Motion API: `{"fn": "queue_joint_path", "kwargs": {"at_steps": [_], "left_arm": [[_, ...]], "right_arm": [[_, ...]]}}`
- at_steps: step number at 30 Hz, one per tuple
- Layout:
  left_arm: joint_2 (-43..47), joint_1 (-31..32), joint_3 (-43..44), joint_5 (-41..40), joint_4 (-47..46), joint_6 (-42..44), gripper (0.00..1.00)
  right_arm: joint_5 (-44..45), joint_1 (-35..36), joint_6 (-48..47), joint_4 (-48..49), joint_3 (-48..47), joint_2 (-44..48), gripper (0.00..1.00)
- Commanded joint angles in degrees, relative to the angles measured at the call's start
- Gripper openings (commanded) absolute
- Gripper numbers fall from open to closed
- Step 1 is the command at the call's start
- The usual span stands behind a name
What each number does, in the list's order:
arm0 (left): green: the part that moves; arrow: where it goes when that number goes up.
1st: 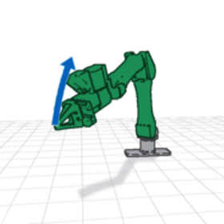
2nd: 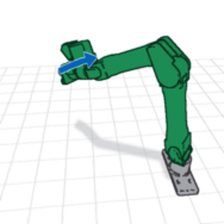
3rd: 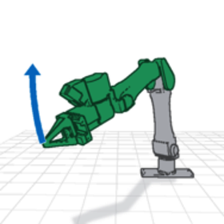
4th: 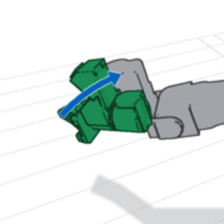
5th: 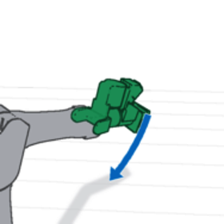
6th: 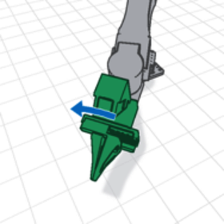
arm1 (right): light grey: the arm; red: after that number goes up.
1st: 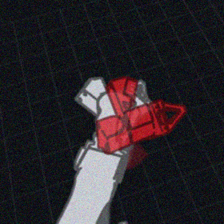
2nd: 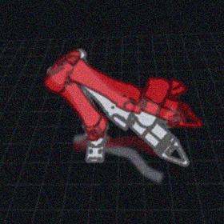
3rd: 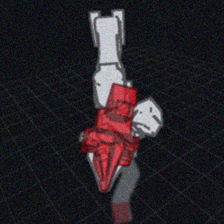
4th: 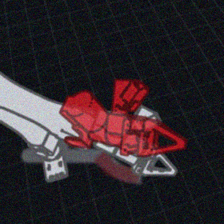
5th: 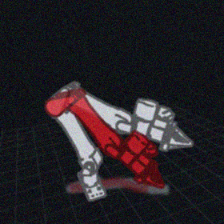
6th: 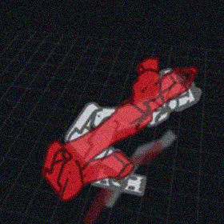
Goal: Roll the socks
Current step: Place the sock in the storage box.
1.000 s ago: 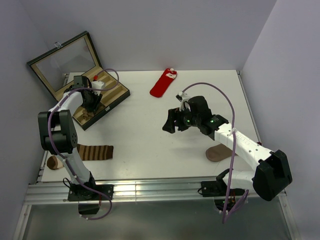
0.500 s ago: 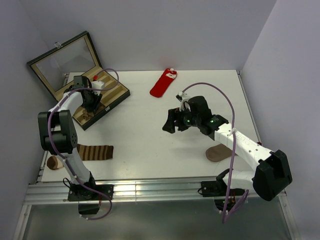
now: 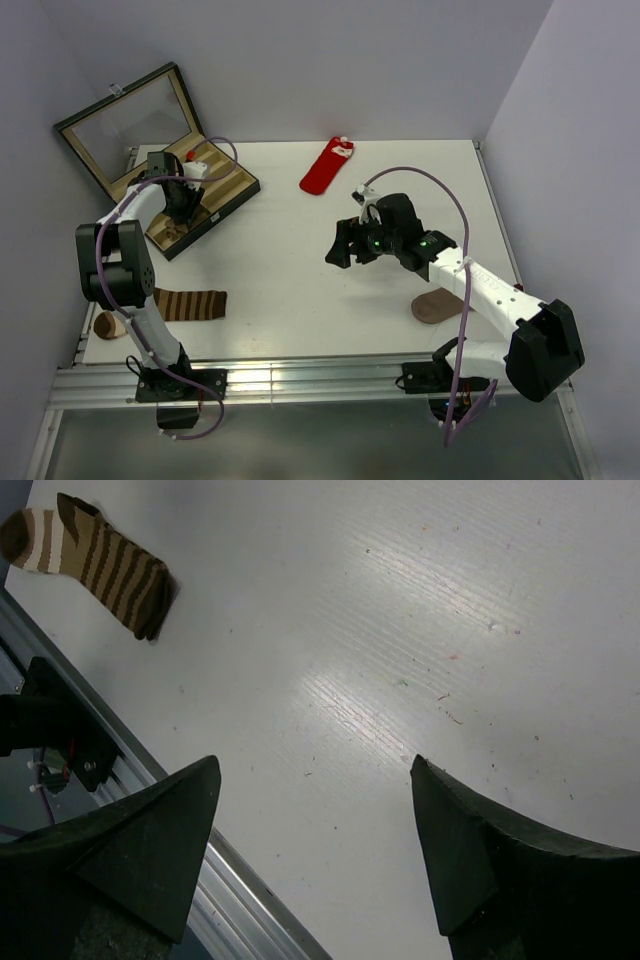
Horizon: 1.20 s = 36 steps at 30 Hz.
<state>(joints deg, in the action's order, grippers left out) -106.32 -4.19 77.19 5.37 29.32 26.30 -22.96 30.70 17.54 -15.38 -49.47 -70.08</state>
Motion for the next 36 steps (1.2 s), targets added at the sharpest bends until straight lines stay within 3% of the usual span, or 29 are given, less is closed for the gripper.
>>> {"fn": "queue_joint_path", "kwargs": {"at_steps": [1,13,22,26,36], "left_arm": [[-0.7,0.9,-1.2,3.7,3.3,-0.6,0.00],[-4.8,1.1,0.2,9.4,6.7,5.9,0.02],[-13.6,3.5,3.6,11.7,10.3,3.1,0.07],[-11.4,3.6,0.9,15.6,9.0,4.4,0.09],[-3.4,8.8,-5.1,13.6,1.5,2.7,0.07]], "right_arm": [[1.0,-0.4,-0.7,1.8,0.0,1.5,0.84],[1.3,-0.4,-0.8,0.8,-0.7,0.8,0.84],[1.6,-0.4,-0.8,0.0,-1.5,0.0,0.84],[2.2,-0.4,-0.7,0.3,-1.1,-0.1,0.84],[1.9,-0.4,0.1,1.6,-0.7,-0.7,0.84]]}}
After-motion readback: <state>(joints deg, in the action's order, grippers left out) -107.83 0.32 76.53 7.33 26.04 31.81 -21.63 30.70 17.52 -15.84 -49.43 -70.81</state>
